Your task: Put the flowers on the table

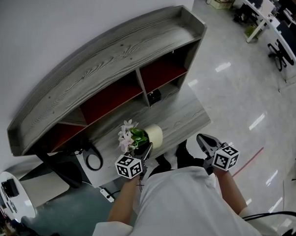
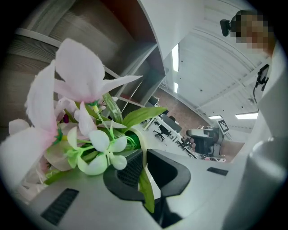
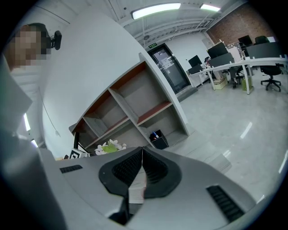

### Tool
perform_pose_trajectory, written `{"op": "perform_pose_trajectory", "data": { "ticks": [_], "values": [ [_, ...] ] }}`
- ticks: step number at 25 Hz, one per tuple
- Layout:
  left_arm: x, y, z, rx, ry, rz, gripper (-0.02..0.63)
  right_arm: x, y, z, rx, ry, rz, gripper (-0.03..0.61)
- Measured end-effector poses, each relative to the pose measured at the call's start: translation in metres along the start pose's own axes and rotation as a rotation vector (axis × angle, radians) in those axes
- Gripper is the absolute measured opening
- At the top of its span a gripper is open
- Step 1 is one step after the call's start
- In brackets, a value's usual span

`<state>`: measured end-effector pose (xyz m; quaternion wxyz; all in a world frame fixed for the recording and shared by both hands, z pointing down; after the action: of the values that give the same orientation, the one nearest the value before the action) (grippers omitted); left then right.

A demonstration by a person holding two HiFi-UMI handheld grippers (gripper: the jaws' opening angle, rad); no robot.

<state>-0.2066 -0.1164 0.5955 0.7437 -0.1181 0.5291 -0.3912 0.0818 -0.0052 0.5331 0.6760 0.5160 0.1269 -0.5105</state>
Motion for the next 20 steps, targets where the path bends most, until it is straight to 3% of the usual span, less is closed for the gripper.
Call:
{"op": "perform_pose_trajectory", "data": {
  "ticks": [14, 20],
  "values": [
    [0.007, 0.017, 0.084, 0.036, -0.140, 0.123, 0.044, 0.034, 0.059, 0.003, 0.042, -0.058, 0.000, 0.018],
    [0.012, 0.022, 0.120, 0.076, -0.232, 0.240, 0.044, 0.048, 0.082, 0.000, 0.051, -0.062, 0.007, 0.018]
  ]
}}
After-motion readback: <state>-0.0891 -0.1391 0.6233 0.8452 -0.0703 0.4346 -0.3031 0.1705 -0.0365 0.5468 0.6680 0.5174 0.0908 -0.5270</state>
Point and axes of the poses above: the fingertips, and each gripper's own axes: z forward along the fingers, y to its right, x out of its top, the point moved 7 cm from there along -z, backward along the fingers, and after that the axes turned 1 degree about -z, right-handed, at the moved point
